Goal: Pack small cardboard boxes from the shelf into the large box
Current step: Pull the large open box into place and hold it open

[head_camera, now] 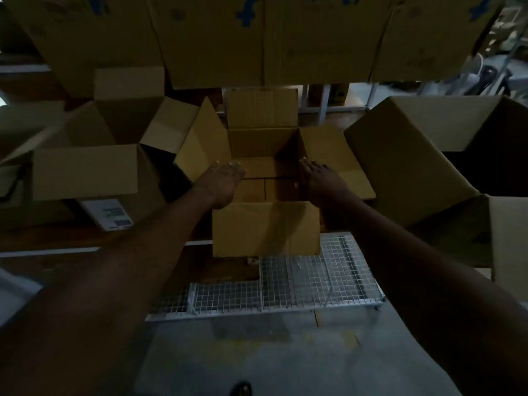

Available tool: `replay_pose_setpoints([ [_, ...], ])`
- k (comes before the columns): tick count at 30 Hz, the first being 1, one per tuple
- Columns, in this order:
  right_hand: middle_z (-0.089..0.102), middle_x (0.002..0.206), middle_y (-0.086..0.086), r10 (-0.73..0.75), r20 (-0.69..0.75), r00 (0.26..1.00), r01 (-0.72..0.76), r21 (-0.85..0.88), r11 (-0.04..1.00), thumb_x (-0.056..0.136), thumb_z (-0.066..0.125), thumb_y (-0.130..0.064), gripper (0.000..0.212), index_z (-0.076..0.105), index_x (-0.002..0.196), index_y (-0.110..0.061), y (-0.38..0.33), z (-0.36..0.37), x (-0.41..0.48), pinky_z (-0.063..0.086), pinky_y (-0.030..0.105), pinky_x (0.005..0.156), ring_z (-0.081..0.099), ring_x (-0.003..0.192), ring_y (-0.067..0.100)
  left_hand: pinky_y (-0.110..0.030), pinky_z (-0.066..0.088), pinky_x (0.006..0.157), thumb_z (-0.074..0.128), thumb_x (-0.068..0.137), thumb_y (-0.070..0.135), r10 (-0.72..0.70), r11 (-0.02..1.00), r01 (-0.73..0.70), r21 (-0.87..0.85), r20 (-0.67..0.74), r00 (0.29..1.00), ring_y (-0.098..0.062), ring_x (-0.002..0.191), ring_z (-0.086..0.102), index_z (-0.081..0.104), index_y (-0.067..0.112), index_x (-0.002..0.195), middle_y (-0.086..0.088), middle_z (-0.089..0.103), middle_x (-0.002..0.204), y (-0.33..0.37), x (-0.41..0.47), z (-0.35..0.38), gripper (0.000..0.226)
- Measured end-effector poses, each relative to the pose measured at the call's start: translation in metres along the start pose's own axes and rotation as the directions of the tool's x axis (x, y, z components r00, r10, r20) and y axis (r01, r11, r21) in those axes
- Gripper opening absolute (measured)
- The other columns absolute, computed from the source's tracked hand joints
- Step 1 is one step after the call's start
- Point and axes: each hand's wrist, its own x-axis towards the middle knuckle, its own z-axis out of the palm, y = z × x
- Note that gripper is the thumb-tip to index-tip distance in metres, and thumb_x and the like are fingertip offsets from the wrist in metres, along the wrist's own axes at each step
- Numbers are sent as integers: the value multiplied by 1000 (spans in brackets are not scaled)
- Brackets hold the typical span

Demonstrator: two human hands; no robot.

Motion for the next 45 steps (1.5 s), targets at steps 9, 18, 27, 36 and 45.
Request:
replay_pose_setpoints([
  [9, 56, 136, 19, 34, 106, 994, -33, -11, 999, 103, 43, -20, 47, 40, 147, -3, 3, 23, -14, 45, 35, 82, 58, 113, 29, -37, 35, 116, 56, 100, 16, 27, 990, 8, -139, 246, 969, -29, 145, 41, 18, 22, 165, -3, 23, 171, -26, -2, 21, 76],
  [18, 59, 134, 9, -57, 221, 974, 105, -212, 972, 95, 60, -26, 55, 41, 146, -18, 21, 51, -15, 34, 41, 112, 57, 120, 24, -41, 24, 123, 62, 96, 33, 158, 984, -177, 30, 322, 934, -25, 124, 59, 21, 20, 161, -6, 63, 136, -30, 4, 66, 78],
  [27, 57, 138, 15, -233, 134, 963, 260, -254, 931, 82, 78, -31, 88, 31, 154, -11, 49, 69, -13, 25, 50, 118, 54, 125, 30, -45, 44, 112, 64, 92, 11, 328, 910, -307, 279, -32, 944, -31, 101, 69, 47, 11, 149, -12, 72, 110, -54, -1, 108, 60],
  [36, 69, 113, 18, -327, 72, 942, 334, -247, 910, 88, 70, -20, 49, 56, 132, -4, 57, 78, -5, 41, 48, 109, 65, 107, 32, -39, 27, 123, 43, 104, 18, 323, 920, -309, 243, -21, 946, -25, 113, 63, 39, 13, 151, -8, 67, 122, -62, 7, 106, 47],
  [45, 67, 117, 11, -277, 27, 960, 277, -217, 936, 80, 77, -25, 55, 58, 130, -11, 61, 67, -17, 46, 39, 100, 62, 110, 27, -42, 33, 119, 61, 93, 24, 323, 937, -298, 185, -120, 939, -21, 100, 69, 54, 18, 139, -4, 72, 103, -52, 1, 90, 46],
])
